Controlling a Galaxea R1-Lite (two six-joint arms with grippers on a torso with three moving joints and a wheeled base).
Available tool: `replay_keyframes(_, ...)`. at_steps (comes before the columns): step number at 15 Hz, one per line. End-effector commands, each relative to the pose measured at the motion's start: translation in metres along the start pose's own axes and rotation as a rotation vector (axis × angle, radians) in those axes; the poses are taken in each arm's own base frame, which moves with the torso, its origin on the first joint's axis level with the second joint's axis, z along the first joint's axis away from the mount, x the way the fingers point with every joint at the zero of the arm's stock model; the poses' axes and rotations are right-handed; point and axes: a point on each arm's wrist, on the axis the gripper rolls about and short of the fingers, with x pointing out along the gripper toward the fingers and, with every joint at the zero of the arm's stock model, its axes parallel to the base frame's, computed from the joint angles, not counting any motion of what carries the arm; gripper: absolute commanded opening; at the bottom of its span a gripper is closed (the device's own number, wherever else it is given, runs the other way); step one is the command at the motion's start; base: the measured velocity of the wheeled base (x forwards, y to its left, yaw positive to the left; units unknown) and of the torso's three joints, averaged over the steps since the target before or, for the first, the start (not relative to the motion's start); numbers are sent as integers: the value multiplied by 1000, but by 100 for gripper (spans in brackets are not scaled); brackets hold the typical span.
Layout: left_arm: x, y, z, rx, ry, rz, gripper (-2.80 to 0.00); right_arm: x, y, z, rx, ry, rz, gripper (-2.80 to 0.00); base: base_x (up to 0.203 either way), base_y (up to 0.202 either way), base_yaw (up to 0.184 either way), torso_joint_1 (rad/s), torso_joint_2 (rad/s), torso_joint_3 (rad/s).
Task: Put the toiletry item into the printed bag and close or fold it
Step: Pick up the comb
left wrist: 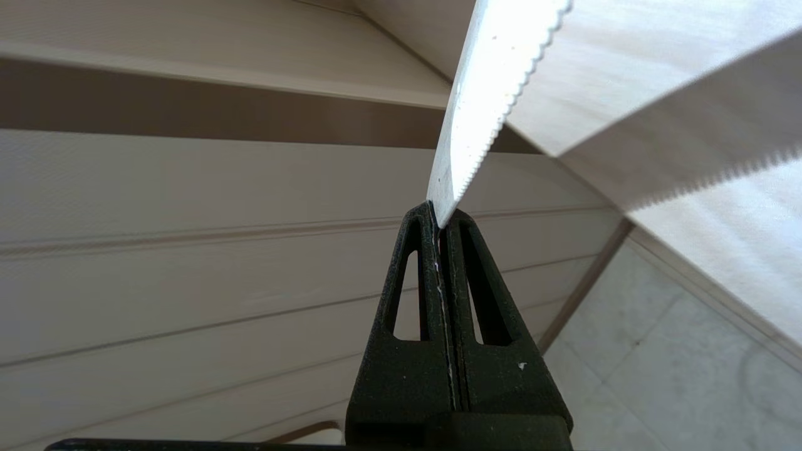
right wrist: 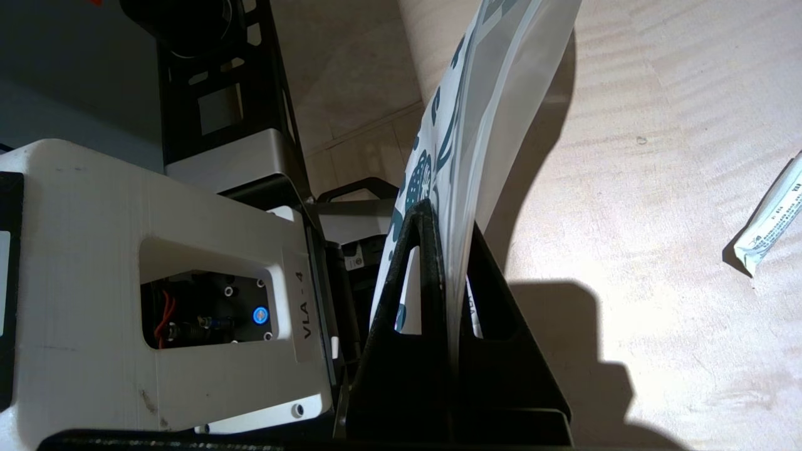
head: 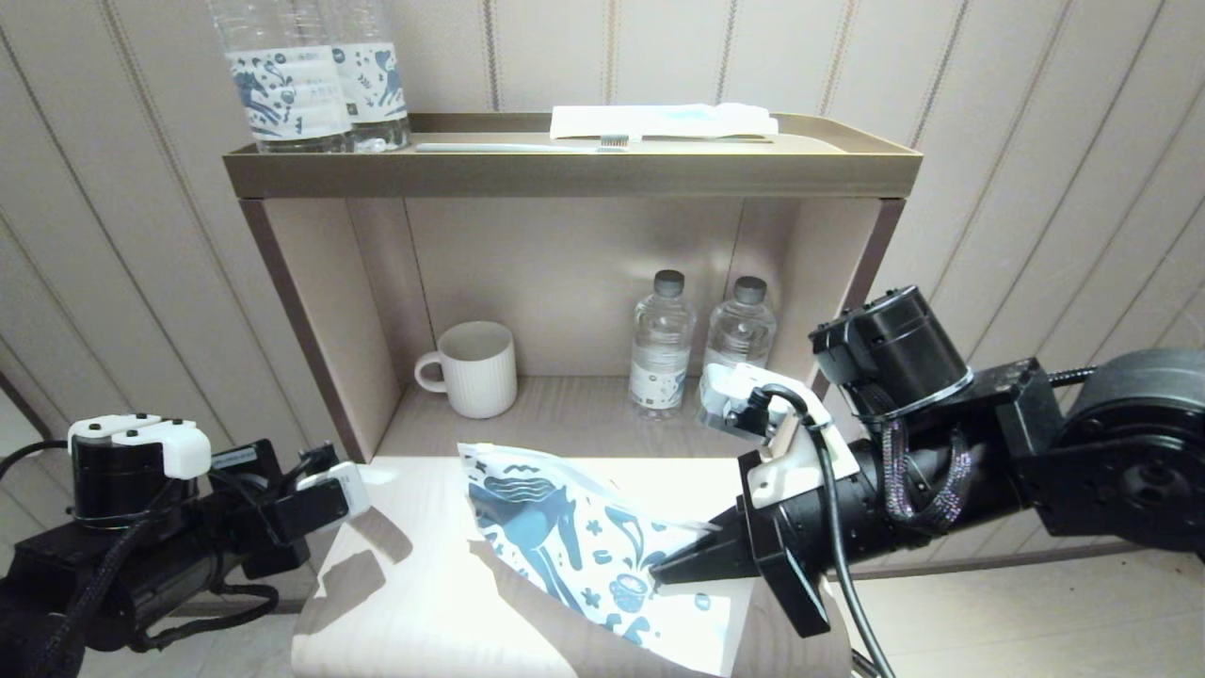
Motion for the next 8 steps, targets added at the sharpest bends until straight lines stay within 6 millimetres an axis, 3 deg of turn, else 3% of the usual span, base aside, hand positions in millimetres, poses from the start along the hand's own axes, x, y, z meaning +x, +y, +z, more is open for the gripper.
replay_keyframes(1,-7,12,1,-3,-8,55,-280,0,1,0,-2,0,4,-280,0,0,0,0,0,0)
replay_keyframes(5,-16,30,3,-83,7,48,-280,-2,2,1,-6,-5,4,-280,0,0,0,0,0,0)
replay_keyframes(8,-29,53,14,-187,26,-120,-280,-2,2,0,-6,-5,4,-280,0,0,0,0,0,0)
